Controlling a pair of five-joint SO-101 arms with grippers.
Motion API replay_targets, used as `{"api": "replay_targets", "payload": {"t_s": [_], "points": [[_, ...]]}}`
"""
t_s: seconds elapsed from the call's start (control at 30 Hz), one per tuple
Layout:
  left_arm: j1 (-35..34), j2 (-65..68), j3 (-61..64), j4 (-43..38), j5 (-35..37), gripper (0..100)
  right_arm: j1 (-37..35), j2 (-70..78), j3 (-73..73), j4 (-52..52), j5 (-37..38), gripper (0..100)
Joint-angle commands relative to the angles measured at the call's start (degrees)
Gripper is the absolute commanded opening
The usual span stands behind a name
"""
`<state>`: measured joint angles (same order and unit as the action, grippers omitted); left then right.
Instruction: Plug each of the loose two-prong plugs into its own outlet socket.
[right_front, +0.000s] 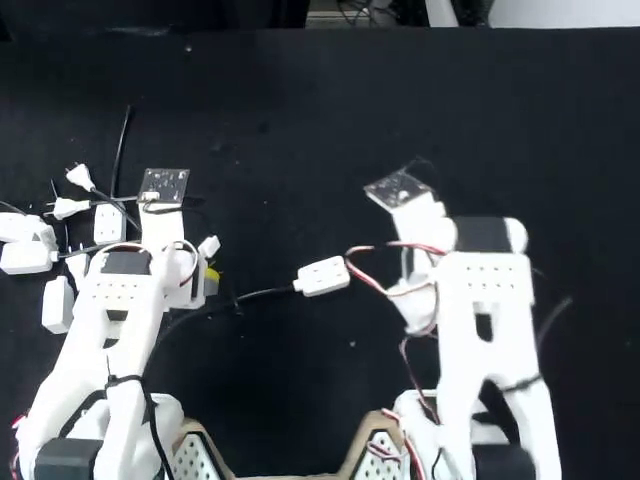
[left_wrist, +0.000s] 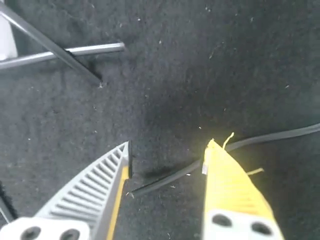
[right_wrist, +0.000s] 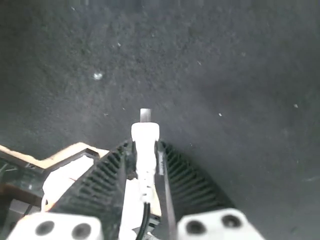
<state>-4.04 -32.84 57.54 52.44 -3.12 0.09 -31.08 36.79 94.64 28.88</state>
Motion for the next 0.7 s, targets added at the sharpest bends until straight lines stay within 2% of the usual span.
{"api": "replay_targets", "payload": {"t_s": [0.0,0.23,0.43,0.67], "points": [[0.13,-0.35,0.31,-0.70,-0.09,24,-7.47,7.87,-9.63,1.32,-4.48,1.1],[0.04,0.09,8.75,-10.90,-0.09,24,-12.84,23.60,-25.63,4.75,-9.76,1.1],[0.66,0.70,9.45,-12.84,-0.09,24,-13.19,32.48,-33.01,4.66,-14.51,1.1],[6.90,0.26,10.95,-12.84,-0.35,24,-15.56,38.81,-38.55,4.92,-24.35,1.1]]}}
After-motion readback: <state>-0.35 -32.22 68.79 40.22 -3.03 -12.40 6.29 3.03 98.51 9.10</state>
